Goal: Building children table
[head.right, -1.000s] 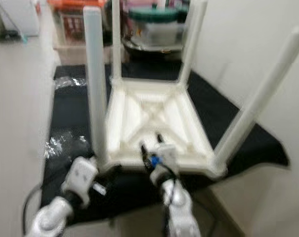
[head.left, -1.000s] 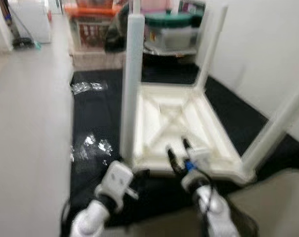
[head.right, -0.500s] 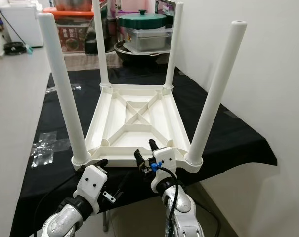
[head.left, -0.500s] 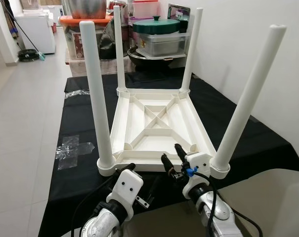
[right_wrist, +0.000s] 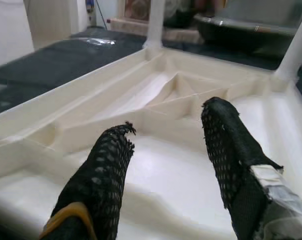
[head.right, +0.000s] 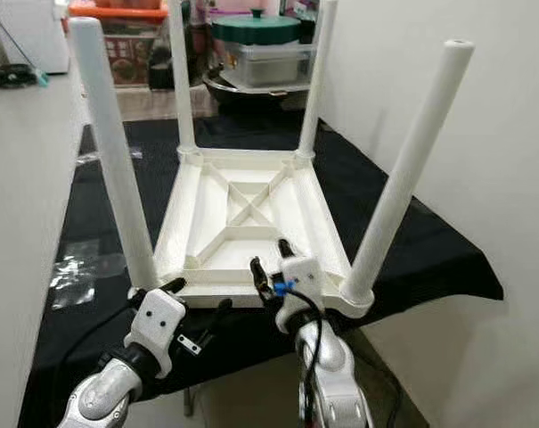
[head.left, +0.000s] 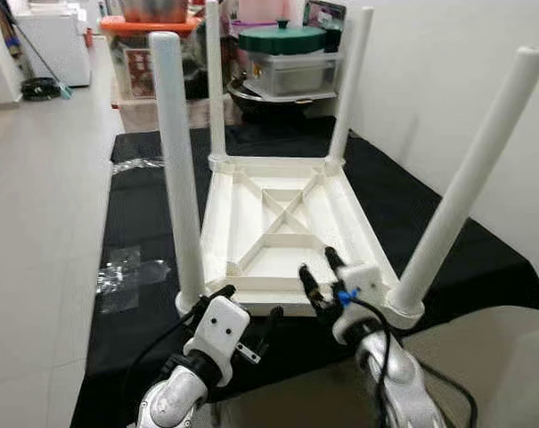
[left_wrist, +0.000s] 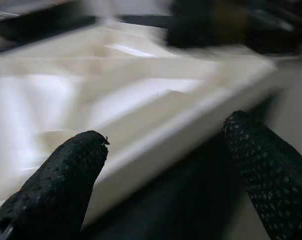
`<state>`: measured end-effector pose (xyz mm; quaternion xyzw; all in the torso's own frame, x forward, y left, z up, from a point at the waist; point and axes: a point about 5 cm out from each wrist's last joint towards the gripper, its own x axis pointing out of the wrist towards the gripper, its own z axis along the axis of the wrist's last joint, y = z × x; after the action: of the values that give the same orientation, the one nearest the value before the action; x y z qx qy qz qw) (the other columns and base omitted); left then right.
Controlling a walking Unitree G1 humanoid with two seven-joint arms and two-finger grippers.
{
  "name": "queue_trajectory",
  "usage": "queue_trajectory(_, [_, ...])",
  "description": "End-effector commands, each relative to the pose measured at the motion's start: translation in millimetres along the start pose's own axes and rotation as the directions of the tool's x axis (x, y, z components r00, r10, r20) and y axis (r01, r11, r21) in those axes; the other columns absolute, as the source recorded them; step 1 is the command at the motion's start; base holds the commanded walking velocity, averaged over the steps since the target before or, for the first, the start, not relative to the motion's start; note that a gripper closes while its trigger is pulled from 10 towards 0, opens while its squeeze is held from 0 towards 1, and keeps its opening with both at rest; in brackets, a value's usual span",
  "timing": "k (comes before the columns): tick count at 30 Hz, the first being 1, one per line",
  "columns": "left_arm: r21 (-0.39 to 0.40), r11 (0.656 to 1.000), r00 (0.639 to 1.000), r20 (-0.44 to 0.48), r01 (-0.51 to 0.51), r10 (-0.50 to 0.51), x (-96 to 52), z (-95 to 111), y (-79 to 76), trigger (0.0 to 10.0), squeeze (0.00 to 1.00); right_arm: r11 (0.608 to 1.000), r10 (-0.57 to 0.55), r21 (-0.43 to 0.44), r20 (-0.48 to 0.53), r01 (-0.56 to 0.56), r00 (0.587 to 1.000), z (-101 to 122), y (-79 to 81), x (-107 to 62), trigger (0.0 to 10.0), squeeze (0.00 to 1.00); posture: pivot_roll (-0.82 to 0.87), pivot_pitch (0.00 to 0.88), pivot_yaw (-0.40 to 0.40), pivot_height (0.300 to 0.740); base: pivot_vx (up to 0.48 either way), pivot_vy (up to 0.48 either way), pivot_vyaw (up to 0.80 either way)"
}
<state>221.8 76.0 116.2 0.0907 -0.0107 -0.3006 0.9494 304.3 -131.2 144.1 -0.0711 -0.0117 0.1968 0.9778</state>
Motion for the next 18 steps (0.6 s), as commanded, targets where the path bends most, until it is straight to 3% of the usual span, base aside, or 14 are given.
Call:
queue_trajectory(1, [-0.048,0.983,0.983,-0.046,0.177,-0.179,-6.2,-5,-20.9,10.0,0.00,0.994,0.109,-0.012,-0.140,-0.112,0.984,-6,-16.4,18.5,10.0,0.00,0.04,0.000,-0.084,0.740,0.000,0.000,0.00])
queue_trajectory(6, [-0.063,0.972,0.971,-0.060,0.226,-0.229,-11.9,-7,-29.3,10.0,0.00,0.975,0.213,0.001,-0.261,-0.220,0.942,-4,-32.0,33.0,10.0,0.00,0.04,0.000,-0.090,0.740,0.000,0.000,0.00])
queue_trajectory(8, [-0.047,0.990,0.989,-0.058,0.131,-0.134,-15.3,-7,-22.3,10.0,0.00,0.960,0.257,-0.043,-0.262,-0.277,0.930,15,-41.8,47.5,10.0,0.00,0.06,0.000,-0.114,0.740,0.000,0.000,0.00])
queue_trajectory(9, [-0.047,0.990,0.989,-0.058,0.131,-0.134,-15.3,-7,-22.3,10.0,0.00,0.960,0.257,-0.043,-0.262,-0.277,0.930,15,-41.8,47.5,10.0,0.00,0.06,0.000,-0.114,0.740,0.000,0.000,0.00])
queue_trajectory(10, [-0.044,0.998,0.998,-0.037,0.043,-0.044,-14.5,-5,-12.9,10.0,0.00,0.946,0.304,-0.044,-0.230,-0.322,0.925,32,-39.3,59.1,10.0,0.00,0.06,0.000,-0.118,0.740,0.000,0.000,0.00])
queue_trajectory(11, [-0.045,0.998,0.999,-0.030,0.032,-0.033,-14.0,-4,-11.2,10.0,0.00,0.939,0.328,-0.025,-0.223,-0.342,0.918,35,-36.5,61.4,10.0,0.00,0.06,0.000,-0.118,0.740,0.000,0.000,0.00])
queue_trajectory(14, [-0.071,0.993,0.994,-0.031,0.098,-0.100,-14.0,-2,-15.6,10.0,0.00,0.860,0.495,0.016,-0.276,-0.511,0.824,36,-23.5,60.6,10.0,0.00,0.06,0.013,-0.117,0.740,0.000,0.000,0.00])
queue_trajectory(15, [-0.071,0.993,0.994,-0.031,0.098,-0.100,-14.0,-2,-15.6,10.0,0.00,0.860,0.495,0.016,-0.276,-0.511,0.824,36,-23.5,60.6,10.0,0.00,0.06,0.013,-0.117,0.740,0.000,0.000,0.00])
queue_trajectory(18, [-0.111,0.964,0.969,-0.041,0.240,-0.245,-18.9,-1,-31.0,10.0,0.00,0.762,0.613,0.006,-0.329,-0.648,0.718,43,-16.0,63.4,10.0,0.00,0.05,0.018,-0.117,0.740,0.000,0.000,0.00])
